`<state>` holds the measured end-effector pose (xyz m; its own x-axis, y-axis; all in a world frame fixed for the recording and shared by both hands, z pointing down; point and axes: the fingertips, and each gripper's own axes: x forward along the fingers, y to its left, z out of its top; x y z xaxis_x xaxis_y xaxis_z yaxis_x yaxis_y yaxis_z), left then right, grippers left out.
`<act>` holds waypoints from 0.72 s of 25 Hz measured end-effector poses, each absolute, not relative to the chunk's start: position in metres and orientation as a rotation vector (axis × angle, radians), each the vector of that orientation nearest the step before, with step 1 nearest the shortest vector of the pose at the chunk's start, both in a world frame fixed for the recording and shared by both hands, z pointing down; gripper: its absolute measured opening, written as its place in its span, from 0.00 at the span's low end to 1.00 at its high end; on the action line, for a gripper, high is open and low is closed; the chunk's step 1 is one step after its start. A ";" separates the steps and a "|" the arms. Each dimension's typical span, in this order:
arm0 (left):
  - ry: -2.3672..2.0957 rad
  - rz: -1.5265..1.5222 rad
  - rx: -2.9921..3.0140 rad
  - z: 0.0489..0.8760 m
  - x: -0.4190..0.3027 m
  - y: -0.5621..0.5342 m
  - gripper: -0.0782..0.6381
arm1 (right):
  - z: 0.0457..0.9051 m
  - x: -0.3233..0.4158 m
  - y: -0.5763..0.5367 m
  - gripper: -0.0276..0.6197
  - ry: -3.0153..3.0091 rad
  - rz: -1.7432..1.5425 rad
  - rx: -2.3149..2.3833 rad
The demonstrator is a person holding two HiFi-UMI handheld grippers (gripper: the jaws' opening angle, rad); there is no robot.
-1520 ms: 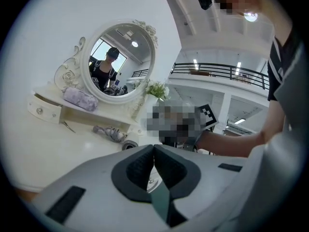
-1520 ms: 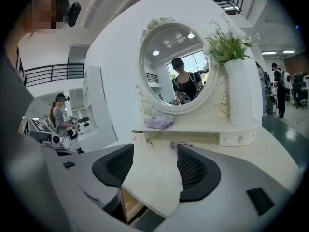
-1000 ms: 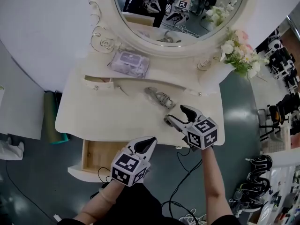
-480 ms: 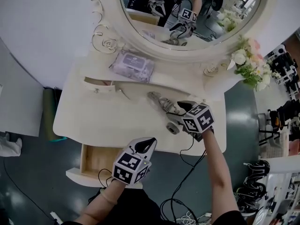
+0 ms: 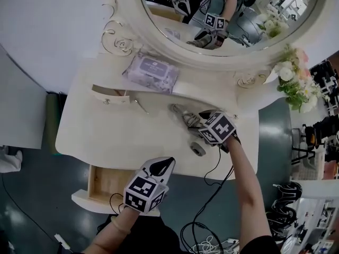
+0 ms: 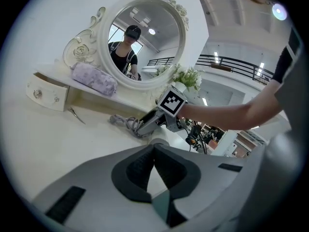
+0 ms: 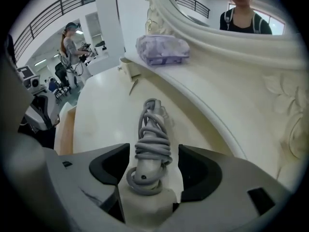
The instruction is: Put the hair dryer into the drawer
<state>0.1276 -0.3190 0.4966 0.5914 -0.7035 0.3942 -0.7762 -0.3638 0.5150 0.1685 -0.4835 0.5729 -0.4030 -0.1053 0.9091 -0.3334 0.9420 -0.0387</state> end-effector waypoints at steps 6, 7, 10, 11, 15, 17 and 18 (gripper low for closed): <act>-1.157 0.138 2.116 0.507 0.127 -0.317 0.11 | 0.595 0.167 -0.478 0.53 -1.868 0.238 0.181; -1.158 0.137 2.111 0.509 0.126 -0.318 0.11 | 0.598 0.166 -0.478 0.53 -1.852 0.227 0.170; -1.164 0.132 2.101 0.510 0.123 -0.320 0.11 | 0.608 0.164 -0.475 0.53 -1.828 0.226 0.132; -1.167 0.127 2.099 0.511 0.122 -0.321 0.11 | 0.610 0.164 -0.473 0.53 -1.830 0.243 0.117; -1.169 0.097 2.081 0.514 0.118 -0.323 0.11 | 0.610 0.162 -0.474 0.52 -1.860 0.263 0.125; -1.167 0.098 2.076 0.516 0.118 -0.324 0.11 | 0.610 0.162 -0.475 0.52 -1.857 0.249 0.135; -1.165 0.100 2.074 0.517 0.119 -0.324 0.11 | 0.610 0.162 -0.475 0.52 -1.856 0.248 0.138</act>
<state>0.1189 -0.3240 0.5173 0.5841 -0.7061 0.4004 -0.7641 -0.3118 0.5647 0.1623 -0.4753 0.6104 -0.2948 0.0314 0.9550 -0.2205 0.9702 -0.1000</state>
